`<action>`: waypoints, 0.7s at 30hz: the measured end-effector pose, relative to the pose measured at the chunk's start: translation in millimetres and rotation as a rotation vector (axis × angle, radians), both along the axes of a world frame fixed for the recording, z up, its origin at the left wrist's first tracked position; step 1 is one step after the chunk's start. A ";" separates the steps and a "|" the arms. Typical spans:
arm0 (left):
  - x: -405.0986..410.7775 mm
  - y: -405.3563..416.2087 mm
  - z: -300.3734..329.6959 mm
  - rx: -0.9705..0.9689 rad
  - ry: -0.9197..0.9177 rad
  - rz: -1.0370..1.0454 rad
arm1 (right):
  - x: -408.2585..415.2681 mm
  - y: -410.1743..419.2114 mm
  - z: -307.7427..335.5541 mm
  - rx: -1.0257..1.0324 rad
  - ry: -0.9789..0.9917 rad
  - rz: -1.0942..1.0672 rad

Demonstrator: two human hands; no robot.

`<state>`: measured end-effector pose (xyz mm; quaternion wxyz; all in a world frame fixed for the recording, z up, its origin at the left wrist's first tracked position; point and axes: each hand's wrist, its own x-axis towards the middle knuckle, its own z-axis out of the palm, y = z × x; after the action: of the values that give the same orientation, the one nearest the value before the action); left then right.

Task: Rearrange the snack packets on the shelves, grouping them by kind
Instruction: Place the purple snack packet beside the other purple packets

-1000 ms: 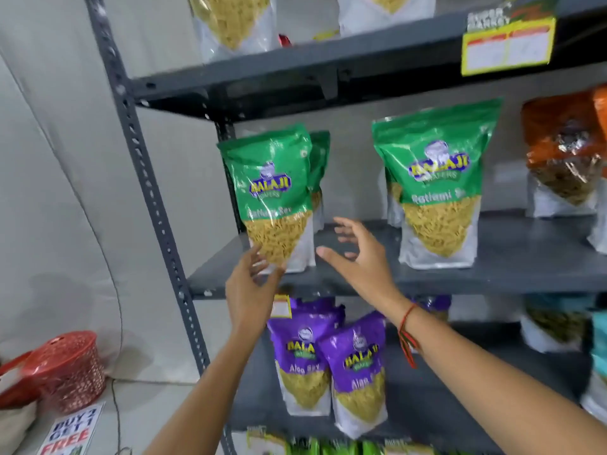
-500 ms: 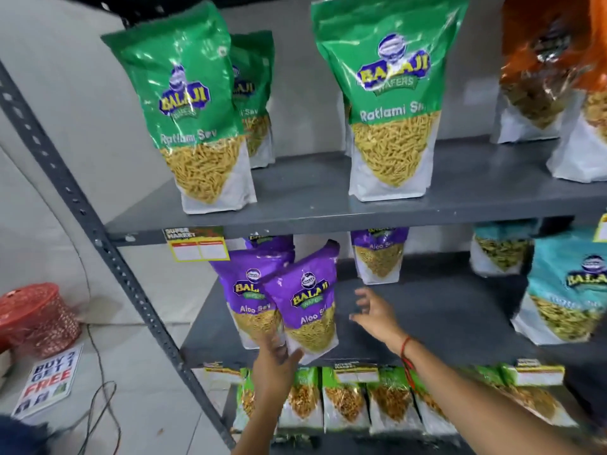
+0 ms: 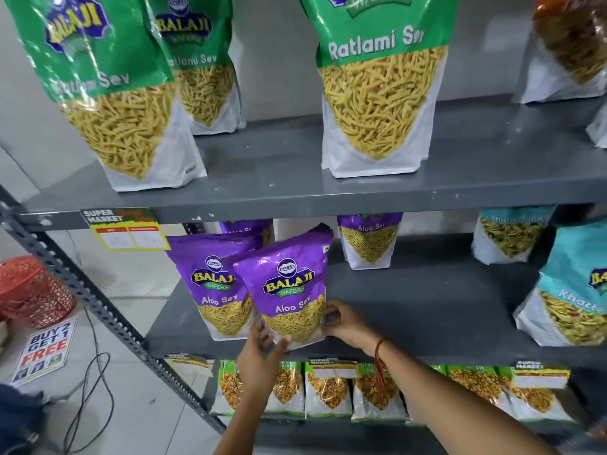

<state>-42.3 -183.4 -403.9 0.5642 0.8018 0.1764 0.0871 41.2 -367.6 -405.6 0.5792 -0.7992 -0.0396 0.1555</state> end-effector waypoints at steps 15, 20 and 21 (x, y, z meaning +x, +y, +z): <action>43.1 -115.7 -10.6 -0.080 0.018 -0.311 | -35.9 -146.2 9.5 -0.148 -0.058 -0.289; 40.7 -123.1 -6.5 -0.060 0.012 -0.338 | -39.5 -152.2 8.8 -0.096 -0.069 -0.278; 40.2 -122.6 -4.3 -0.056 0.018 -0.350 | -41.4 -150.1 10.8 -0.102 -0.056 -0.270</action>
<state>-2.1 -306.0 -408.2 0.5913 0.8050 0.0415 -0.0247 -0.2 -517.7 -394.8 0.5522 -0.8297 0.0600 0.0557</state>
